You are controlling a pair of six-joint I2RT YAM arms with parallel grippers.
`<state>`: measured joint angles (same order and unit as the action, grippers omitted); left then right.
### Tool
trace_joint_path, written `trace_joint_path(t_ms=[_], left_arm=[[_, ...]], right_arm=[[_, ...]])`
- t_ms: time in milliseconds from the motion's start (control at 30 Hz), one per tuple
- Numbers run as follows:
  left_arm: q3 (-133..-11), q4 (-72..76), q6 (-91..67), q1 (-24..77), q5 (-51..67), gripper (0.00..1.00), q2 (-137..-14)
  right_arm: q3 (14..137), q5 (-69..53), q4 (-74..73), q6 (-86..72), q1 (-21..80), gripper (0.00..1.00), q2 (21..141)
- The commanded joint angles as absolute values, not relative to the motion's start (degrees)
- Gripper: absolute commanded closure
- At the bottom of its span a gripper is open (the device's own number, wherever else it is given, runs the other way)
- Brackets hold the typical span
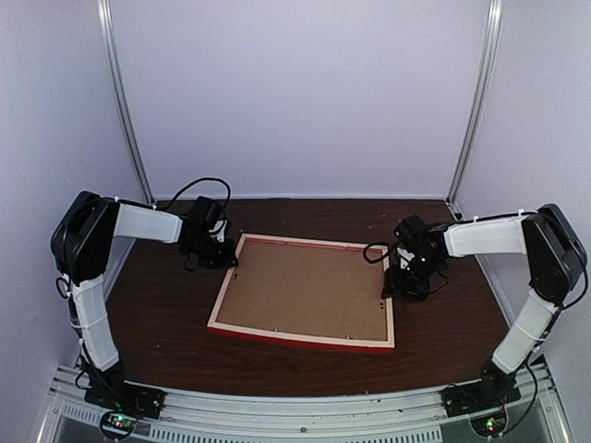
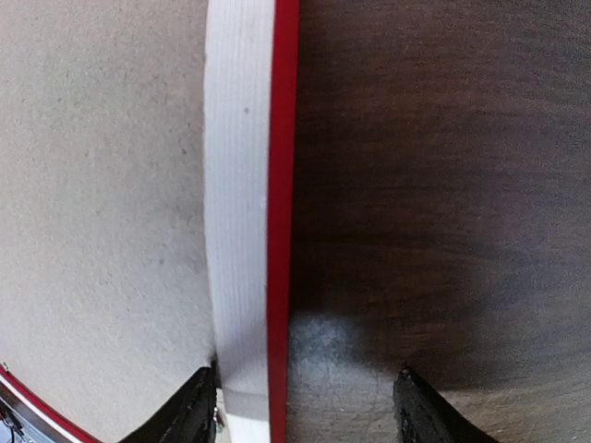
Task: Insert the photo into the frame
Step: Rotate the photo frame at the center of the board, then press the fastener onto the backboard.
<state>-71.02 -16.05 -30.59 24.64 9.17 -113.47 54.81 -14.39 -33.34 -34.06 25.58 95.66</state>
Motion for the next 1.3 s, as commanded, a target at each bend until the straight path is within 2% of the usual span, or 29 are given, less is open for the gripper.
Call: trace_joint_path(t_ms=[0,167,233,367,433,533,700,967,1267], left_arm=[[-65.23,-18.84,-34.44,27.1,13.35,0.83,-111.48],[-61.26,-19.37,-35.52,28.85,14.53,0.78,-107.68],[-60.36,-19.27,-35.66,29.09,15.15,0.7,-106.06],[-62.61,-22.15,-32.66,29.09,16.19,0.48,-105.49],[-64.12,-24.26,-31.04,29.09,16.71,0.42,-105.96],[-63.89,-25.53,-29.44,29.39,16.69,0.38,-105.27],[-63.1,-28.65,-26.73,31.14,11.99,0.37,-104.59],[-63.07,-30.99,-25.91,32.44,6.54,0.51,-104.77],[-63.43,-30.45,-25.49,32.44,4.08,0.55,-106.23]], right_arm=[[58.62,-14.11,-30.59,-32.78,25.58,0.37,99.77],[61.06,-13.4,-30.49,-31.41,25.49,0.44,103.12],[61.4,-12.72,-30.88,-30.62,25.41,0.48,103.67],[61.72,-10.39,-32.26,-28.93,25.31,0.56,103.75],[62.07,-8.95,-33.34,-28.13,25.18,0.59,103.48],[62.23,-7.89,-33.71,-27.58,24.97,0.64,102.88],[61.99,-9.13,-33.09,-27.91,24.81,0.69,103.46],[61.29,-10.7,-31.78,-27.93,24.87,0.73,104.19],[60.18,-11.81,-30.58,-27.68,24.81,0.74,104.44]])
